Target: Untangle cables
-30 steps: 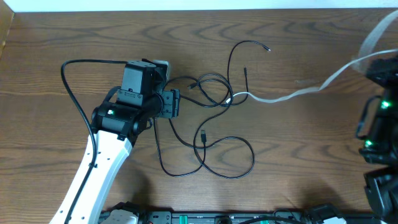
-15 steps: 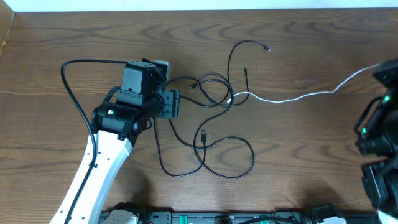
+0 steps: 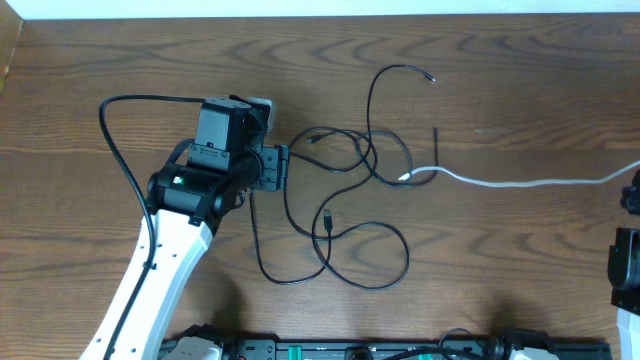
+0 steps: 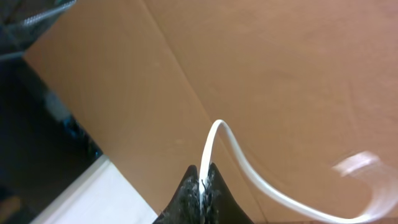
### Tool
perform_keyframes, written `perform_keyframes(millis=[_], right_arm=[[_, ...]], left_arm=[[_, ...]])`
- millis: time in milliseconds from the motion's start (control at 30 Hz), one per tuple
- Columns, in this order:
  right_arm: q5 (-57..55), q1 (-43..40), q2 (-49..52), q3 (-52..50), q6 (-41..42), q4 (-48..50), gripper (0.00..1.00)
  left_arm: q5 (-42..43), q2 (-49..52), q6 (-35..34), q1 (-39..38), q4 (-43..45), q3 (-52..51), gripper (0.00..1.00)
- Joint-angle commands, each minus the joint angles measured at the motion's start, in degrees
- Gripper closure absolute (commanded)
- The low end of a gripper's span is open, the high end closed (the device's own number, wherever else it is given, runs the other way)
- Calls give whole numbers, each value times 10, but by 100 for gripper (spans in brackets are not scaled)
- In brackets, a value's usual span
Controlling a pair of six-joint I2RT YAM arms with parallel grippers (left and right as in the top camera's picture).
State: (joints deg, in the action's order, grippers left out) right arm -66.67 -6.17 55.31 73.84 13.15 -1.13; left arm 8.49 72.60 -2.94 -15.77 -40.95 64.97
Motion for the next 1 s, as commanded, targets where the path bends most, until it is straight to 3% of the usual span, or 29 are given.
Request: perform_keyframes(millis=[0,200,433,533,667,867,967], right_arm=[[90,-3,-2,3,-2,-45,99],[343,-3,33,3,113,-167,99],[760,6,131,3,105,-175,99],[841,16,167,3,68,-176,99],[792,21,206,3,9,-180,99],[515,7,215,3,31,-181,99],[458,0,215,3,54,-202,99]], left_arm=[[-3,-3,8,2,-1,0,31],[-3,-3,8,2,-2,0,31],[58,0,8,2,-3,0,31],[59,5,8,2,-4,0,31],[59,11,8,2,-5,0,31],[59,11,8,2,-6,0,31],[59,11,8,2,-6,0,31]])
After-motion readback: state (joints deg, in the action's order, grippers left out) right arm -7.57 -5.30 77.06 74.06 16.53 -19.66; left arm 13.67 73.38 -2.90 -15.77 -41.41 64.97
